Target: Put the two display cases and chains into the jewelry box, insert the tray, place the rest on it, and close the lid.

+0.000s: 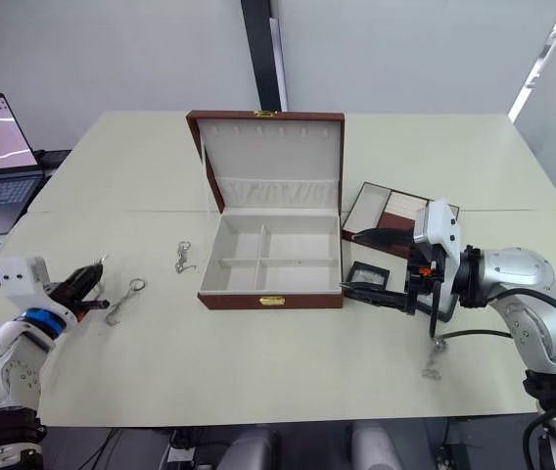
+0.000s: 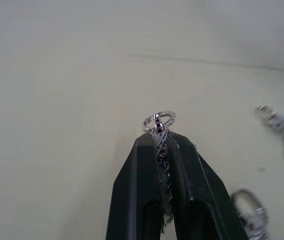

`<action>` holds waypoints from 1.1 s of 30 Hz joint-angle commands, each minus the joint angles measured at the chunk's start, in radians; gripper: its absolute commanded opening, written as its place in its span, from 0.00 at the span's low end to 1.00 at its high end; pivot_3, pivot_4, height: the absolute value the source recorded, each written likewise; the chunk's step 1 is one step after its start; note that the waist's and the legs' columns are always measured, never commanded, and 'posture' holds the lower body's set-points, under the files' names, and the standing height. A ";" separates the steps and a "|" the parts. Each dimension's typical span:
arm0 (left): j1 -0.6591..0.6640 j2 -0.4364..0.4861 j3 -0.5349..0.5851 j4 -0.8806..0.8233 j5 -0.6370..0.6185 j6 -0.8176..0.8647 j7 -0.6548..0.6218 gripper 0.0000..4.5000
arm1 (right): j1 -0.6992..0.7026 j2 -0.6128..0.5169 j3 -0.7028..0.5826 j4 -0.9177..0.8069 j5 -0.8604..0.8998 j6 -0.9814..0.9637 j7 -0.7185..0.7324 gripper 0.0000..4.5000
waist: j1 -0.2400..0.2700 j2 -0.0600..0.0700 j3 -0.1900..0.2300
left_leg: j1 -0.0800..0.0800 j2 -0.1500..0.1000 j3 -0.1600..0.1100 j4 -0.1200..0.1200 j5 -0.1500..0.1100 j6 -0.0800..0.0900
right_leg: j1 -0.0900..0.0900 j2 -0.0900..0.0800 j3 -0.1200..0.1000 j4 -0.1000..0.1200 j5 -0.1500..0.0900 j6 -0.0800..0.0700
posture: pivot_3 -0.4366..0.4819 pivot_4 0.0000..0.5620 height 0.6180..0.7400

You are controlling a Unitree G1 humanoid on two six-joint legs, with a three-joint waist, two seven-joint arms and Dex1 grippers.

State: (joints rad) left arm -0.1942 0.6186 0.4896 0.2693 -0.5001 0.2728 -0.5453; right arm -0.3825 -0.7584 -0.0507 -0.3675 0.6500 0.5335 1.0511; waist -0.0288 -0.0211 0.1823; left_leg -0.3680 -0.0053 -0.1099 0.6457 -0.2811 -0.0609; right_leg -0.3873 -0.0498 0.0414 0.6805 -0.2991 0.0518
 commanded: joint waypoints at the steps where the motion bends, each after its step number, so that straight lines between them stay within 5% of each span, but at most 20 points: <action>1: -0.003 -0.024 0.008 -0.241 -0.079 0.118 0.075 0.01 | -0.011 -0.010 -0.037 -0.004 0.011 -0.017 0.009 1.00 | 0.000 0.000 0.000 | 0.000 0.000 0.000 0.000 0.000 0.000 | 0.000 0.000 0.000 0.000 0.000 0.000 | 0.48 0.27 1.00; 11: -0.094 -0.159 -0.131 -0.536 -0.155 0.318 0.231 0.01 | -0.007 -0.006 -0.051 0.022 0.001 -0.024 -0.008 1.00 | -0.003 -0.001 0.000 | 0.000 -0.003 0.002 0.000 0.000 0.000 | 0.000 0.002 0.000 0.000 0.000 0.000 | 0.48 0.27 1.00; 22: -0.194 -0.297 -0.279 -0.604 -0.151 0.368 0.296 0.01 | 0.008 -0.011 -0.111 0.032 0.005 -0.012 -0.067 1.00 | -0.001 -0.001 0.000 | 0.000 -0.002 0.002 0.000 0.000 0.000 | 0.001 0.004 0.001 -0.001 0.000 0.000 | 0.48 0.27 1.00; 33: -0.291 -0.310 -0.289 -0.604 -0.170 0.392 0.308 0.01 | 0.023 -0.012 -0.120 0.027 0.009 -0.008 -0.085 1.00 | -0.001 -0.001 0.000 | 0.000 -0.002 0.002 0.001 0.000 0.000 | 0.001 0.004 0.001 -0.001 0.000 0.000 | 0.48 0.27 1.00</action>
State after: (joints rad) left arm -0.4665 0.3040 0.1917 -0.2860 -0.6562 0.6658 -0.2342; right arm -0.3604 -0.7636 -0.1369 -0.3186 0.6486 0.5317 0.9723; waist -0.0302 -0.0221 0.1826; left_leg -0.3681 -0.0077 -0.1081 0.6462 -0.2809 -0.0613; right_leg -0.3866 -0.0456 0.0426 0.6799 -0.2990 0.0520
